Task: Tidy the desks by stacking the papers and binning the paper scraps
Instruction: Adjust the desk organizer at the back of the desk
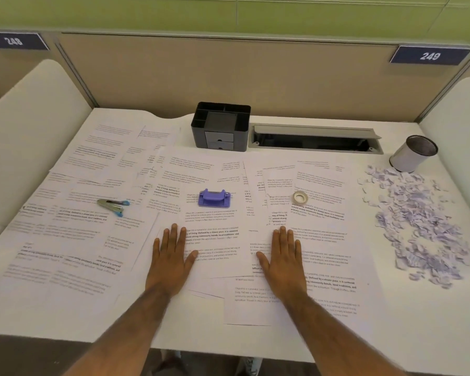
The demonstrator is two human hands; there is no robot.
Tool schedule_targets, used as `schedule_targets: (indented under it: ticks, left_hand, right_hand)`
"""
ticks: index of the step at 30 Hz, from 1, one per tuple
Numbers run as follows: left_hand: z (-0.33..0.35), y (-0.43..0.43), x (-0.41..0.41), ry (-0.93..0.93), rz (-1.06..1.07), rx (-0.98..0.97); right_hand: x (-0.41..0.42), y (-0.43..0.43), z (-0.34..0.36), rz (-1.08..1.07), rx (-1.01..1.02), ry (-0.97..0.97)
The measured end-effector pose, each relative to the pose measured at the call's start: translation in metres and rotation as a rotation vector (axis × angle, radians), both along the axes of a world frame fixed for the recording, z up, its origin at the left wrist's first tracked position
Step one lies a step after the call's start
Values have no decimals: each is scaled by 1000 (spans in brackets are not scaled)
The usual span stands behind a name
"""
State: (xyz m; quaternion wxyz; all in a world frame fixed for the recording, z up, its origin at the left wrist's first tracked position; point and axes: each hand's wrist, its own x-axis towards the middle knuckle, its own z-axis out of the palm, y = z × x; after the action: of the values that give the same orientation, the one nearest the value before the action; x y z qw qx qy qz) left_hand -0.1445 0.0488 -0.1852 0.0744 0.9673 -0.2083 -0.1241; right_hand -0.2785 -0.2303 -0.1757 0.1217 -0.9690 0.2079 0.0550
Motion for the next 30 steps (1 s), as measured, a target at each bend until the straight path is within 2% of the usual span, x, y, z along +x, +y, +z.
schedule_targets:
  ticks: [9, 22, 30]
  left_hand:
    - [25, 35, 29, 6, 44, 5]
    - [37, 154, 120, -53, 248, -18]
    - [16, 190, 157, -24, 199, 75]
  right_hand:
    - [50, 47, 14, 84, -3, -40]
    - [164, 177, 44, 360, 39, 37]
    - [240, 263, 64, 461, 32, 13]
